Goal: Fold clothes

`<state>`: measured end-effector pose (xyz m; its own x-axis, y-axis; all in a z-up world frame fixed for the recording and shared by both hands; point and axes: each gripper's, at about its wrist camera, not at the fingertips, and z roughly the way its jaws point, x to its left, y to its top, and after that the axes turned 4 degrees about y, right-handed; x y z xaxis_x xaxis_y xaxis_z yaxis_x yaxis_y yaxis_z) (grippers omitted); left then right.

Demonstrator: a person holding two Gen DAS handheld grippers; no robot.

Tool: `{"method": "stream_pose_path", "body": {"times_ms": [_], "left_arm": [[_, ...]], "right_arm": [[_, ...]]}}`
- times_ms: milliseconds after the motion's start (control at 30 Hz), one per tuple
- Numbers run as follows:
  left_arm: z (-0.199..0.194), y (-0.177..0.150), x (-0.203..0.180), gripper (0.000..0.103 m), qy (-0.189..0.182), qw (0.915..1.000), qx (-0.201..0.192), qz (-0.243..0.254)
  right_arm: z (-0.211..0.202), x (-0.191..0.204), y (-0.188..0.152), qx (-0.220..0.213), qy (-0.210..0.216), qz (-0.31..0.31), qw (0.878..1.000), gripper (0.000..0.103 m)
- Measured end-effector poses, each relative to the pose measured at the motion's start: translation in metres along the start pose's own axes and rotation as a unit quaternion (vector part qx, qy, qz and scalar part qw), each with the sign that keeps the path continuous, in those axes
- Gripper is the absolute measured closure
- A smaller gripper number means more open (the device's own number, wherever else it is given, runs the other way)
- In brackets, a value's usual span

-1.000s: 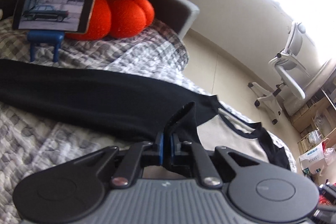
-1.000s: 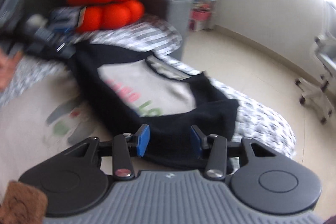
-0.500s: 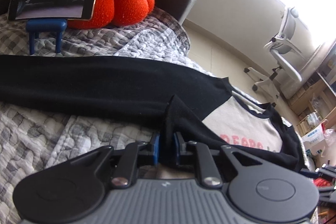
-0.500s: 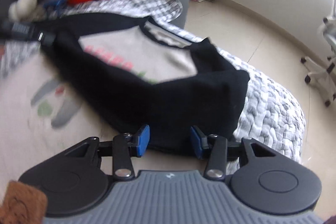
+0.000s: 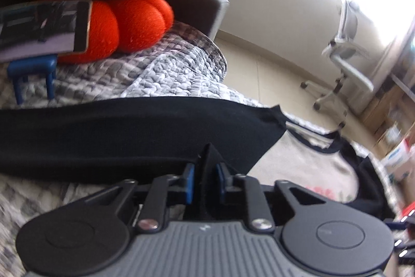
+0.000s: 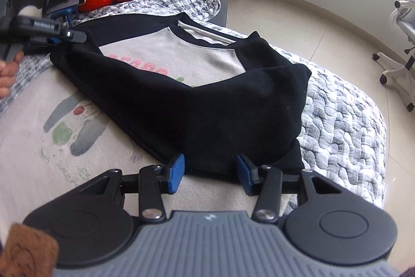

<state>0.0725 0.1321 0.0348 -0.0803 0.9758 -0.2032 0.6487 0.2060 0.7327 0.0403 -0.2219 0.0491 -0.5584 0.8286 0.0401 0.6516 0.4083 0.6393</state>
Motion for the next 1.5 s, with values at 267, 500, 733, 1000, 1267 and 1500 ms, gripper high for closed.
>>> {"method": "stream_pose_path", "body": {"times_ms": [267, 500, 733, 1000, 1267, 1500], "left_arm": [[-0.027, 0.02, 0.034, 0.096, -0.06, 0.9897, -0.081, -0.102], [-0.016, 0.018, 0.039, 0.096, -0.034, 0.9919, -0.077, -0.095], [-0.016, 0.016, 0.055, 0.096, -0.082, 0.9841, -0.094, -0.126], [-0.017, 0.017, 0.065, 0.096, -0.103, 0.9798, -0.098, -0.141], [-0.032, 0.016, 0.071, 0.096, -0.155, 0.964, -0.141, -0.164], [-0.04, 0.015, 0.076, 0.096, -0.155, 0.9562, -0.174, -0.177]], "right_arm": [[-0.006, -0.001, 0.001, -0.05, 0.008, 0.043, 0.998, 0.053], [-0.013, -0.006, 0.026, -0.062, 0.024, 0.027, 0.997, 0.053], [0.007, -0.045, 0.077, -0.041, -0.03, 0.006, 0.999, 0.053], [0.05, -0.043, 0.104, 0.02, -0.044, -0.127, 0.991, 0.053], [0.071, -0.037, 0.095, 0.078, -0.01, -0.18, 0.981, 0.091], [0.04, -0.029, 0.092, -0.054, -0.12, -0.169, 0.977, 0.102]]}}
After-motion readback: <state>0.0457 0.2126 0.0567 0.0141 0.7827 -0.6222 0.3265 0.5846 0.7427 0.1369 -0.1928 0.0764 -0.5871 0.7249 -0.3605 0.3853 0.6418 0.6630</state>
